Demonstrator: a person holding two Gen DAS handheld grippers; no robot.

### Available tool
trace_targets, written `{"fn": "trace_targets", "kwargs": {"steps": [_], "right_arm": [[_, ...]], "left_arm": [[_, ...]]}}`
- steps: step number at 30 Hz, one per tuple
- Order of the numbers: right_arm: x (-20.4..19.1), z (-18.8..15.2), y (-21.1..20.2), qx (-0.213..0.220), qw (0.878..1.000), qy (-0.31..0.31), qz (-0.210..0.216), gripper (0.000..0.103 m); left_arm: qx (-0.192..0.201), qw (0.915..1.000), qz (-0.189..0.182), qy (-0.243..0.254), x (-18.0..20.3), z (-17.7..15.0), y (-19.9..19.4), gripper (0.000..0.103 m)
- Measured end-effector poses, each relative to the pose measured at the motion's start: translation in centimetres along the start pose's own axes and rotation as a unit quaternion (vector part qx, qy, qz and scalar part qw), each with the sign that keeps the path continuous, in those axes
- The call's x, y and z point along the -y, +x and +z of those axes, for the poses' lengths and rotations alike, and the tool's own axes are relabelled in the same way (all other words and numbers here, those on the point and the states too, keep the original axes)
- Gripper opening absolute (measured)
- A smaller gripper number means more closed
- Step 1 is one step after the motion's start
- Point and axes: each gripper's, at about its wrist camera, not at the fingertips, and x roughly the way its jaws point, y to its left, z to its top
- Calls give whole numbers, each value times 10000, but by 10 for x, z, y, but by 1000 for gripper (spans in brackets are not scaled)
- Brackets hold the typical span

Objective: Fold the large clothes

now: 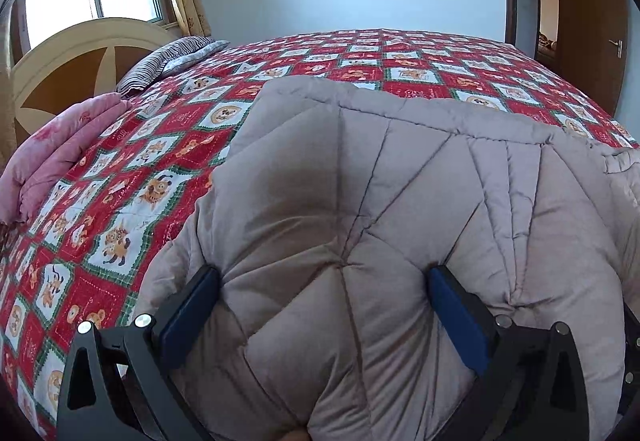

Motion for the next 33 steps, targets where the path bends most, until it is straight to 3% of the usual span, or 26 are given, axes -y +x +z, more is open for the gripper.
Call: {"fn": "trace_targets", "kwargs": {"steps": [4, 6, 9, 13, 16, 20, 21, 23, 29, 31, 32, 33], "right_arm": [[5, -2, -18, -103, 9999, -26, 91, 103], [7, -11, -43, 105, 9997, 71, 188, 103], [1, -31, -76, 456, 9987, -73, 229, 103], [-6, -60, -86, 473, 9986, -145, 171, 103], [-10, -74, -65, 214, 9995, -141, 191, 103], [-13, -69, -59, 116, 9996, -214, 149, 103], [-12, -69, -59, 114, 9996, -207, 160, 103], [-12, -69, -58, 129, 9996, -196, 163, 103], [-15, -74, -63, 224, 9995, -187, 114, 103], [-18, -76, -63, 228, 9995, -224, 58, 103], [-20, -76, -64, 241, 9994, -241, 27, 103], [-20, -76, -64, 256, 9994, -244, 8, 103]], "left_arm": [[-132, 9998, -156, -17, -10, 3, -14, 102], [39, 9998, -124, -156, -25, -2, -40, 102], [381, 9986, 99, -354, -51, -20, -80, 102], [294, 9963, 195, -780, -89, -59, -101, 102], [40, 9932, -158, -1155, -104, -91, -101, 102], [-191, 9800, -746, -1835, -107, -116, -92, 102], [-254, 9763, -840, -1976, -106, -118, -88, 102], [-129, 9757, -783, -2043, -100, -116, -86, 102], [-176, 9716, -1096, -2088, -87, -101, -74, 102], [-68, 9706, -1285, -2035, -85, -99, -75, 91], [-44, 9705, -1378, -1980, -83, -99, -76, 71], [-25, 9705, -1445, -1929, -82, -99, -78, 58]]}}
